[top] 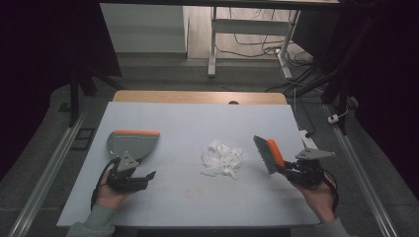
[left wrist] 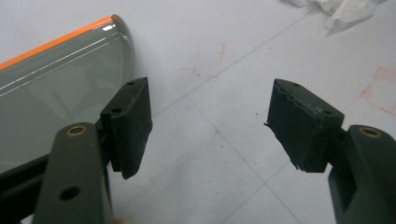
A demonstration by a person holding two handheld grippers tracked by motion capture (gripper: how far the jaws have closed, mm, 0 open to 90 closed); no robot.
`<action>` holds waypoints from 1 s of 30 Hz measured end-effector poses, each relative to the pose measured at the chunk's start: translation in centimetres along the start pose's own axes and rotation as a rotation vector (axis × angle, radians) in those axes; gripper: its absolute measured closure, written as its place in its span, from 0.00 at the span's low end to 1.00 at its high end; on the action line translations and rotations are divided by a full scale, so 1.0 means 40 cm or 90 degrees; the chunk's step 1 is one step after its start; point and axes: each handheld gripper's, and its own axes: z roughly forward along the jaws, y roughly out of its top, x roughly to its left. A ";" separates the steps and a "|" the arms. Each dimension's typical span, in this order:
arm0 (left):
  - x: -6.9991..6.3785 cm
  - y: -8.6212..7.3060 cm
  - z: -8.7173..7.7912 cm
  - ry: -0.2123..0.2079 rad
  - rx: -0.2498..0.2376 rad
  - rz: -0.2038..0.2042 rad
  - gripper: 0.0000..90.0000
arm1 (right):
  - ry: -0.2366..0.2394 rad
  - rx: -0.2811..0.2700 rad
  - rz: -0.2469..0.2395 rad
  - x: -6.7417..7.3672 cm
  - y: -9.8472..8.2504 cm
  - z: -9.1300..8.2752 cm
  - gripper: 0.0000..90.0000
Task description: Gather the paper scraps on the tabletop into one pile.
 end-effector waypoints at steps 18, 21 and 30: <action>-0.023 -0.006 0.004 -0.014 -0.004 0.002 0.34 | 0.007 -0.005 -0.011 0.004 -0.035 0.004 0.79; -0.023 -0.006 0.005 -0.016 -0.005 0.002 0.34 | 0.009 -0.004 -0.013 0.006 -0.036 0.005 0.79; -0.023 -0.005 0.005 -0.016 -0.007 0.003 0.34 | 0.006 -0.011 -0.013 0.005 -0.034 -0.002 0.79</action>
